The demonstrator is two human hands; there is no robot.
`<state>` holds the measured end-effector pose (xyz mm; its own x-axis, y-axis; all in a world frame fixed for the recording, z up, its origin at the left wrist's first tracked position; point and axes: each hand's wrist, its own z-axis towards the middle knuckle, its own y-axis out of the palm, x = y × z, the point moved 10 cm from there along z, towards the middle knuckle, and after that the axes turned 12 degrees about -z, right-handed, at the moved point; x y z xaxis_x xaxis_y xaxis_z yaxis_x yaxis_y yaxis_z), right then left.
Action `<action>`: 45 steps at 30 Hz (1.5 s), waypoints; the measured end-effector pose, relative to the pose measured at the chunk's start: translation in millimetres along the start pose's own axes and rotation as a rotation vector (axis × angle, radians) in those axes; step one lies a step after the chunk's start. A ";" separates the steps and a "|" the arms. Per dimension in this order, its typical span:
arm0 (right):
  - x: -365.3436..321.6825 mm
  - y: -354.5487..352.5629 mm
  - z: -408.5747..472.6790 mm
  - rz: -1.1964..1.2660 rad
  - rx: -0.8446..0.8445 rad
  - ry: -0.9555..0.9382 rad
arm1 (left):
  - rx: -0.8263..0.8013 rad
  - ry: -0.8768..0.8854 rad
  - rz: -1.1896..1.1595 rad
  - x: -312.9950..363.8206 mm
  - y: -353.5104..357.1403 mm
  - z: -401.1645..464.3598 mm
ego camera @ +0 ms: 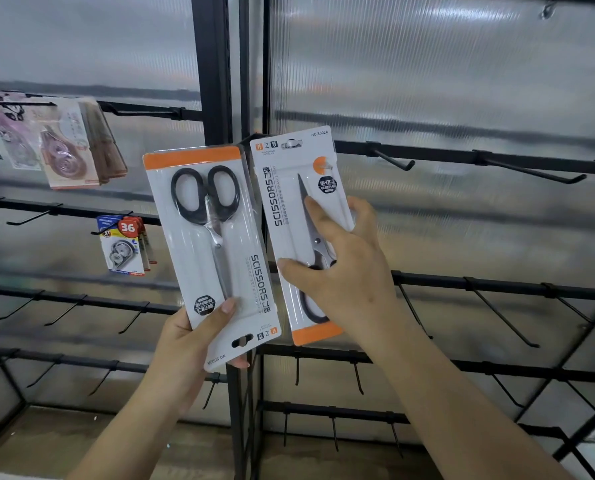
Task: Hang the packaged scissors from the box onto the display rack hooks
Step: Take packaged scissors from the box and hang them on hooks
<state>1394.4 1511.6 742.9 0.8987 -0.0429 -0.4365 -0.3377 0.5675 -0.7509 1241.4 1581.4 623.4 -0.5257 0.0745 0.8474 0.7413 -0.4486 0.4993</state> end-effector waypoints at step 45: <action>6.5 -11.3 11.4 -0.140 -0.062 0.035 | 0.030 -0.041 0.044 -1.1 0.0 5.6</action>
<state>1407.3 1514.3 754.2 0.9283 -0.1468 -0.3417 -0.2277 0.5022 -0.8343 1244.3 1586.3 623.5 -0.4751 0.0924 0.8751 0.7756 -0.4258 0.4661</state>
